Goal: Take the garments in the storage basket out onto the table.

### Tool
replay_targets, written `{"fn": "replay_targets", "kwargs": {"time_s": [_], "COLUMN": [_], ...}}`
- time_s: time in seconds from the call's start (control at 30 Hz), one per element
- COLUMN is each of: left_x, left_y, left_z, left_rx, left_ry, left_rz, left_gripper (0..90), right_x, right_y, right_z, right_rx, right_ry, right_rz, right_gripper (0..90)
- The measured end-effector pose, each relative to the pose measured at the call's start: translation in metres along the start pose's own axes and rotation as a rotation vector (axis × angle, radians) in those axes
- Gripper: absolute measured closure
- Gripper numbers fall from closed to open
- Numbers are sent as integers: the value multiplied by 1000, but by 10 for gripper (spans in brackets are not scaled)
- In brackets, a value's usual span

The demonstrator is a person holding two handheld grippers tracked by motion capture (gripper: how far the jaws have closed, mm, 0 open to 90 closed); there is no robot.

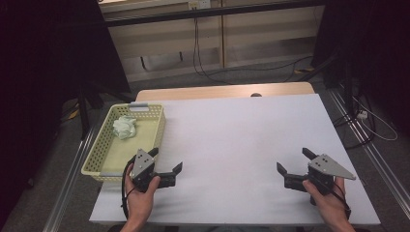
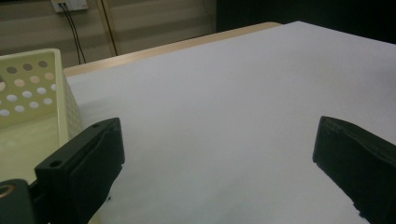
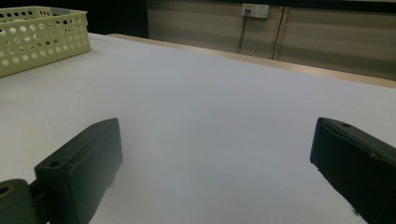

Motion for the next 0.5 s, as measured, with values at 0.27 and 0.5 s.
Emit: {"fn": "replay_targets", "kwargs": {"time_s": [0.27, 0.5], "left_x": [-4, -10], "left_y": [-10, -17], "left_z": [0, 10], "left_rx": [11, 14], "left_ry": [2, -34], "left_rz": [4, 18], "left_gripper": [29, 35], "right_x": [-1, -2], "right_y": [0, 0], "right_z": [1, 3], "right_rx": [0, -2], "right_ry": [-11, -18], "right_rz": [-1, 1], "right_gripper": [18, 17]}}
Point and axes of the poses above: each handheld gripper's, and its own axes: x roughly forward along the jaws, y roughly out of its underside, z roughly to its left, the point moved 10 cm from there along x, roughly forward along the jaws, and after that the axes turned 9 degrees about -z, right-handed, at the moved point
